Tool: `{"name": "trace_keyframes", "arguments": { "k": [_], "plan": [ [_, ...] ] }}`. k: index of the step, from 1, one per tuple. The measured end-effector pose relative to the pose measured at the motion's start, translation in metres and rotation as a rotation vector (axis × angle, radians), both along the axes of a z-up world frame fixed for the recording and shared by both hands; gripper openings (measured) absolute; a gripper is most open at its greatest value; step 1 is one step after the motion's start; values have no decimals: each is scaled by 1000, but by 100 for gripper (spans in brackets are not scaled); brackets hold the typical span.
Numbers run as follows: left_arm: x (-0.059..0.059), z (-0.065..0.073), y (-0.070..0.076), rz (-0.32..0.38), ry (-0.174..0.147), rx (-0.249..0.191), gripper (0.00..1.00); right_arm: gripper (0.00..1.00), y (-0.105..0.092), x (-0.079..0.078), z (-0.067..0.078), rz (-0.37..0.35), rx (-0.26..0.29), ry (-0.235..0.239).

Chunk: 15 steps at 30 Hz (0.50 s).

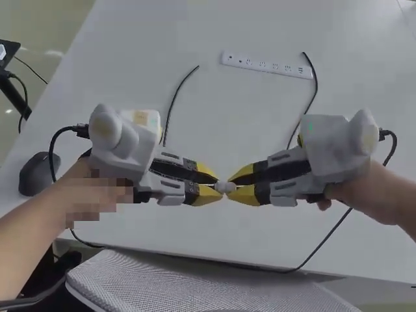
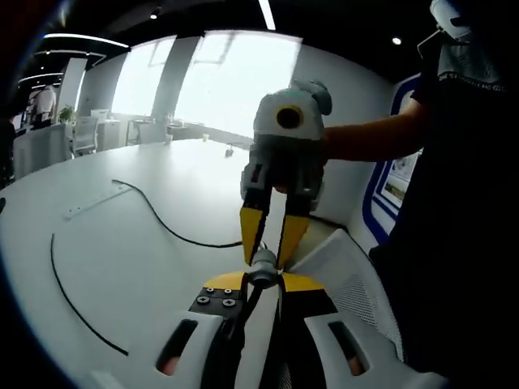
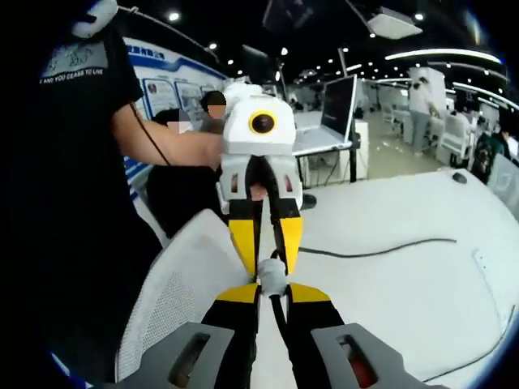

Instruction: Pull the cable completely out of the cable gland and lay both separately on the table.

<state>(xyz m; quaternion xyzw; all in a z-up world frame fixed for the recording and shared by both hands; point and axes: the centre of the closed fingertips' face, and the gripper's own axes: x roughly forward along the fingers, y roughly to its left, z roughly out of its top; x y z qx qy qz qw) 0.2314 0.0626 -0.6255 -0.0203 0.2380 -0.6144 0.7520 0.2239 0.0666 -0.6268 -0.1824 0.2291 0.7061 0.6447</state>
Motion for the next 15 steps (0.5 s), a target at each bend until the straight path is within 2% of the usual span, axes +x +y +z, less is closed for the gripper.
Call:
{"name": "trace_keyframes", "arguments": {
  "k": [1,3,4,6,7,9,10,12,14,15],
  "plan": [
    [0,1,0,5,28,-9,15,7,0,0,0,17,-8,-73],
    [1,1,1,9,30,-18,15,7,0,0,1,23,-22,-173],
    [1,2,1,12,43,-26,15,7,0,1,1,24,-25,-193],
    [-1,5,0,26,123,-60,15,7,-1,-1,2,24,-41,-279],
    [-1,5,0,28,134,-66,15,7,-1,-1,3,19,-46,-305],
    [-4,5,-1,27,190,-76,15,7,-2,-4,3,28,-67,-378],
    [-3,5,-1,33,200,-82,15,7,-2,-3,3,30,-78,-425],
    [-3,5,-1,32,216,-89,15,7,-1,-5,4,30,-86,-460],
    [-4,5,-1,31,211,-88,15,7,-2,-5,3,33,-95,-488],
    [-6,5,-2,26,206,-83,15,7,-2,-6,1,32,-95,-477]
  ]
}}
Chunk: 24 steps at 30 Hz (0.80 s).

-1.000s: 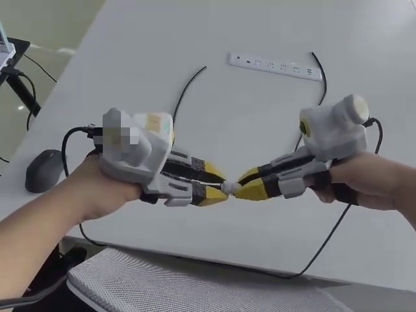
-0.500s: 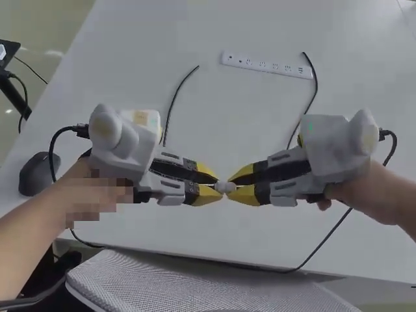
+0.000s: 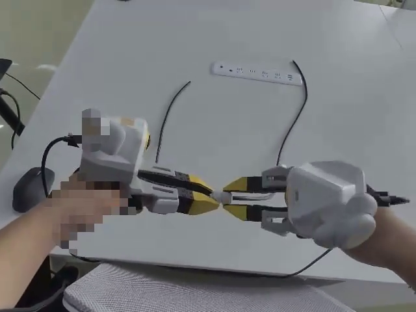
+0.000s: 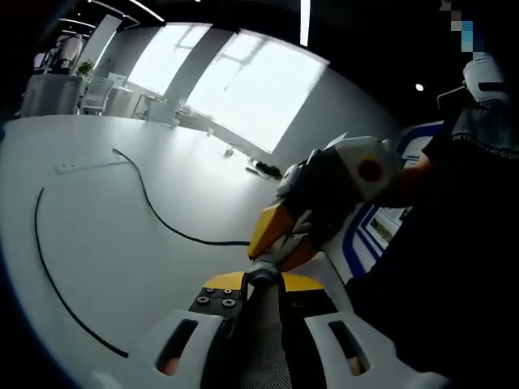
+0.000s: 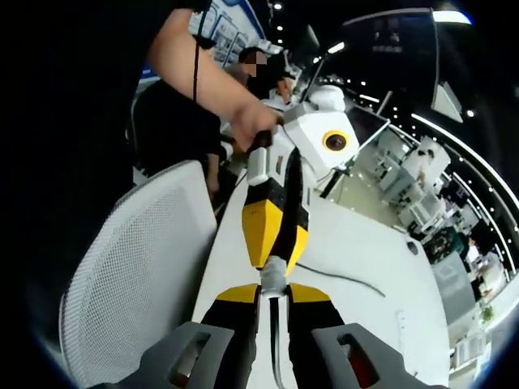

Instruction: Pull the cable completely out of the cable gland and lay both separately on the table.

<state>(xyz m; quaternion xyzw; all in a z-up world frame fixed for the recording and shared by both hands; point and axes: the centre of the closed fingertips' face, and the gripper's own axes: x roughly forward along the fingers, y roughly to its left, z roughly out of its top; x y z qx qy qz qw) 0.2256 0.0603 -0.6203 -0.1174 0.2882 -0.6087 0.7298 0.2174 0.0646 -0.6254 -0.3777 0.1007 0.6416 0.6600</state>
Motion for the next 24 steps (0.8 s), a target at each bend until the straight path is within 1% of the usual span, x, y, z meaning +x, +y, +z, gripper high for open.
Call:
{"name": "trace_keyframes", "arguments": {
  "k": [2,3,5,6,7,8,10,11,12,13,14,15,16,17,18,19,20,21,22,23,24],
  "plan": [
    [-1,0,-1,-5,-7,5,15,7,-1,1,0,2,-5,-16],
    [-1,0,-1,-8,-9,7,15,8,-1,1,0,0,-4,-13],
    [-1,2,-2,-14,-28,10,15,8,-2,3,1,-12,2,-3],
    [0,2,-3,-16,-33,12,15,8,-2,4,2,-23,10,10],
    [0,3,-3,-22,-59,16,15,8,-2,4,2,-37,18,31],
    [2,3,-3,-33,-118,27,15,8,-3,6,1,-75,30,72],
    [0,3,-4,-42,-137,37,15,8,-2,6,2,-82,59,113],
    [1,2,-4,-55,-188,47,15,8,-2,6,2,-98,70,141],
    [1,2,-4,-64,-230,54,15,8,-3,6,2,-124,85,189],
    [0,0,-3,-70,-256,71,15,9,-4,7,2,-129,91,202],
    [-1,-1,-3,-71,-259,78,15,11,-5,9,3,-158,115,243],
    [-1,-1,-2,-75,-294,90,15,13,-6,9,3,-181,129,293],
    [-1,-2,-2,-84,-320,100,15,15,-9,7,1,-198,134,379],
    [-2,-3,-2,-84,-337,113,15,18,-10,8,1,-202,143,411],
    [-3,-3,-2,-81,-340,116,15,20,-13,10,1,-222,154,463],
    [-5,-3,-2,-91,-351,119,15,21,-14,11,2,-249,173,527],
    [-6,-4,-3,-101,-364,121,15,21,-13,12,6,-266,210,599],
    [-8,-4,-3,-106,-383,127,15,24,-12,13,14,-280,272,712],
    [-7,-4,-3,-109,-399,130,15,25,-12,14,17,-293,297,786],
    [-8,-4,-3,-115,-411,133,15,24,-13,15,19,-322,316,899],
    [-9,-4,-4,-120,-418,134,15,24,-14,14,20,-330,320,997]
  ]
}}
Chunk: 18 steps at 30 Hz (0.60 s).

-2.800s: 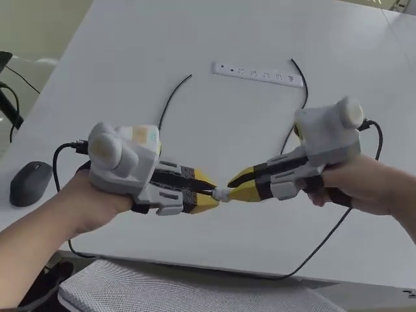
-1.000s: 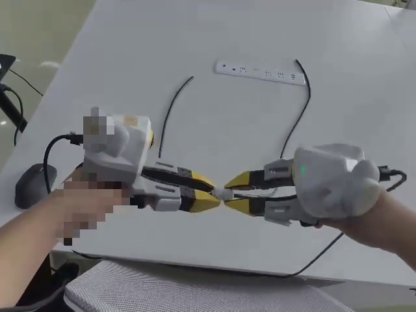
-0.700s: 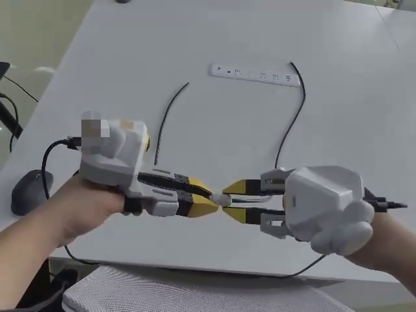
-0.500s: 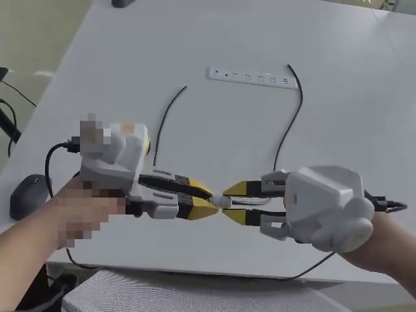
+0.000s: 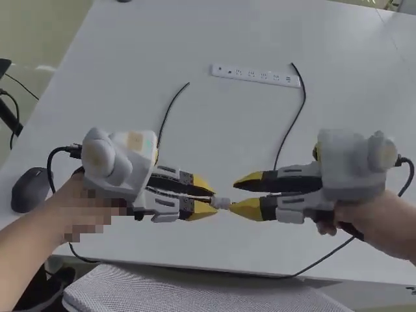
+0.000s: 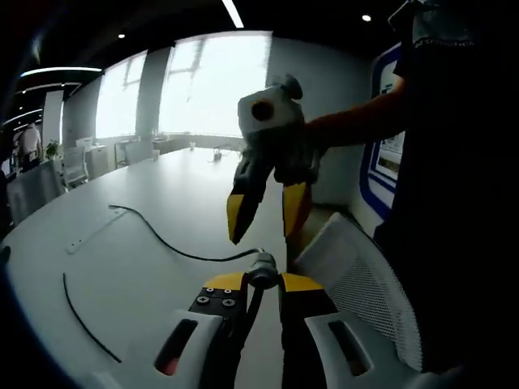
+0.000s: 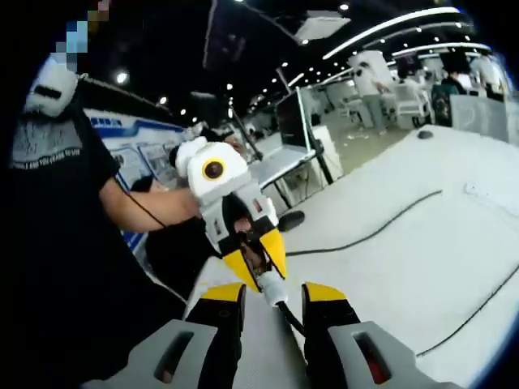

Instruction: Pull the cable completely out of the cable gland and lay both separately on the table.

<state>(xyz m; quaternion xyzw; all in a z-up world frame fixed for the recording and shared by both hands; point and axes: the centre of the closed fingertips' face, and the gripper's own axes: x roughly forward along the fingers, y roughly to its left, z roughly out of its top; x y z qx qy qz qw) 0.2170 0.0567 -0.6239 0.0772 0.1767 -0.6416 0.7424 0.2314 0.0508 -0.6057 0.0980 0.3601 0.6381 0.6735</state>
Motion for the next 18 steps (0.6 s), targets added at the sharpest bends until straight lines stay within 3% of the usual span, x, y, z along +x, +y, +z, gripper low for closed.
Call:
{"name": "trace_keyframes", "arguments": {
  "k": [1,2,4,6,7,9,12,14,15,16,18],
  "plan": [
    [-1,1,-1,-5,-11,-2,15,25,0,-3,0,14,18,90],
    [-1,2,-1,-10,-14,-2,15,25,-1,0,-2,16,20,90],
    [-3,3,-3,-18,-25,5,15,24,-2,-5,-6,70,20,142],
    [-4,4,-4,-23,-31,10,15,24,-1,-2,-11,73,13,140],
    [-4,5,-4,-24,-34,13,15,23,-1,-6,-11,99,18,165],
    [-4,6,-4,-25,-35,15,15,21,0,-15,-7,130,43,268],
    [-4,7,-5,-25,-28,15,15,19,3,-12,-14,132,33,227],
    [-3,8,-6,-27,-26,14,15,18,5,-16,-11,147,56,262],
    [-3,8,-7,-27,-24,15,15,17,7,-23,-7,169,69,307],
    [-3,8,-7,-28,-25,17,15,16,7,-27,-7,187,67,312],
    [-3,9,-8,-31,-22,14,15,14,7,-24,-13,191,46,249]
  ]
}}
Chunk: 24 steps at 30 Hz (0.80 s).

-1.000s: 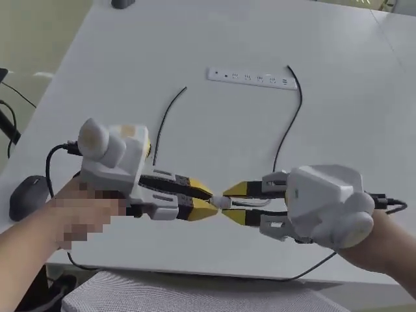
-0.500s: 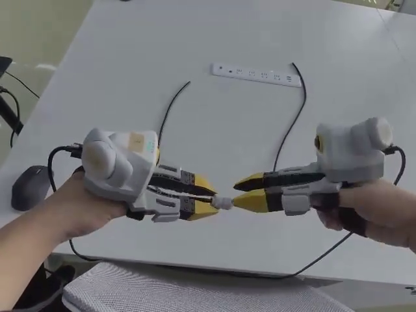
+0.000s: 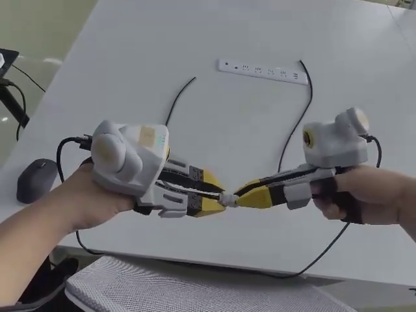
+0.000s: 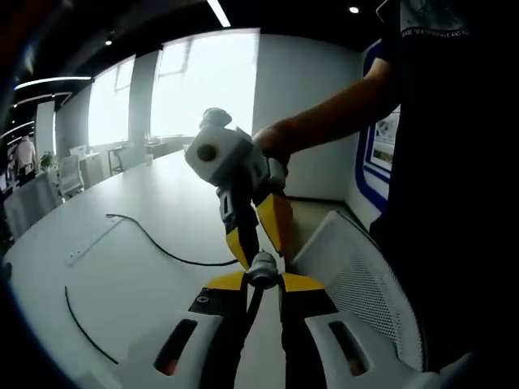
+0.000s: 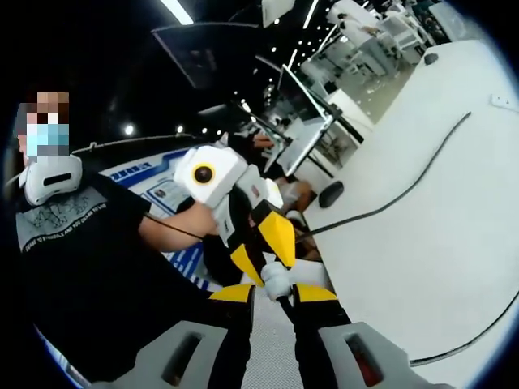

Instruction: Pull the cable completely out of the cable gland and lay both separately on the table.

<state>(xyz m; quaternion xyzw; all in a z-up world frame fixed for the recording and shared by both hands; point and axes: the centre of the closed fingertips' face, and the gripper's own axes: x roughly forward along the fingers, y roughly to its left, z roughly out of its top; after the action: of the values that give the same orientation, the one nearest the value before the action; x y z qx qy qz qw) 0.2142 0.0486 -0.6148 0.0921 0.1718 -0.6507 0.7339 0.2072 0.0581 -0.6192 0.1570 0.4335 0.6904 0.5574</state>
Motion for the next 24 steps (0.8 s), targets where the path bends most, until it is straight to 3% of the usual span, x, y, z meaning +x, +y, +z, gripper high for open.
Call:
{"name": "trace_keyframes", "arguments": {
  "k": [2,7,8,10,11,14,19,24],
  "plan": [
    [0,0,-1,1,14,-2,15,9,0,1,-2,1,-5,-12],
    [2,-3,-1,11,30,3,15,8,-1,3,-4,7,-4,-68],
    [3,-3,-1,14,38,0,15,8,-1,4,-4,15,2,-128],
    [5,-4,0,23,57,-4,15,8,-1,5,-4,18,-2,-178],
    [5,-5,0,27,67,-2,15,8,-1,6,-5,25,-5,-244],
    [7,-8,1,32,86,0,15,8,0,6,-7,46,-30,-384],
    [12,-10,4,50,139,-29,15,8,1,8,-7,110,-76,-730],
    [13,-10,4,62,197,-62,15,7,-1,11,-11,172,-171,-1075]
  ]
}}
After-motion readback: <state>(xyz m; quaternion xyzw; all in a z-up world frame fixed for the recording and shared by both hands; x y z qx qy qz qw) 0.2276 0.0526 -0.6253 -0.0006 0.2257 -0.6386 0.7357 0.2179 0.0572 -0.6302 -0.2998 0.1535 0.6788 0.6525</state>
